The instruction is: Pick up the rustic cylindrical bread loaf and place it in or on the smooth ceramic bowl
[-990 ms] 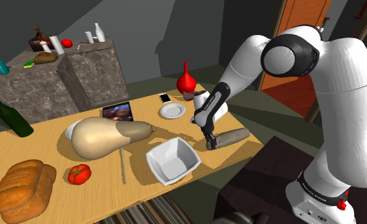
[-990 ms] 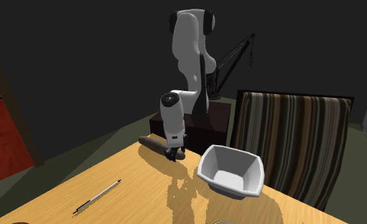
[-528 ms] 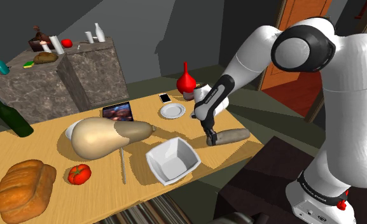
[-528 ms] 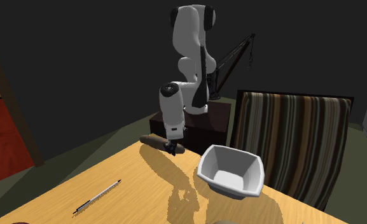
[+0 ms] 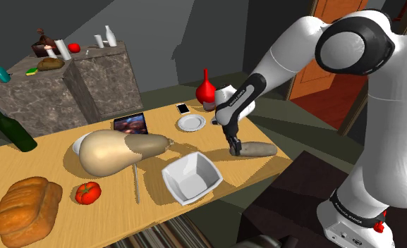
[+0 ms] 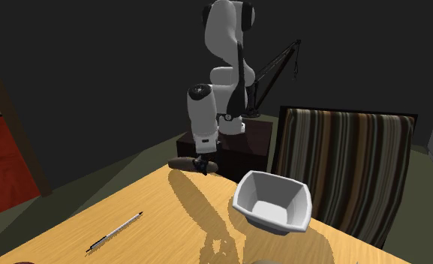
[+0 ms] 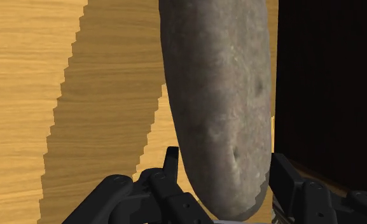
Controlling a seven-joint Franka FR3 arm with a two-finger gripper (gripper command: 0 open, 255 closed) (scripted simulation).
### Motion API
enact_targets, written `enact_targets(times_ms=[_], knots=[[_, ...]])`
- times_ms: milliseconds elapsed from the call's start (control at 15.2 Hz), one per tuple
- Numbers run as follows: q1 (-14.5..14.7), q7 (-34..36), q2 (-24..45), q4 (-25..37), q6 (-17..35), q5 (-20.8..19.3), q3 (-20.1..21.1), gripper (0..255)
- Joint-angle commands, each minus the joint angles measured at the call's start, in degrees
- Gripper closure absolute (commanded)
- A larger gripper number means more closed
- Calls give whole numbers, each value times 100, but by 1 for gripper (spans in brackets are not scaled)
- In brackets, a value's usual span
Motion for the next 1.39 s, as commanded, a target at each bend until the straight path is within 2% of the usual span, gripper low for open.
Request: enact_targets(times_ms=[0,924,1320], knots=[[6,10,-147,-10,-136,-8,-3,255],[21,49,-945,73,-1016,-64,-25,255],[457,725,-518,713,-1214,94,309,255]])
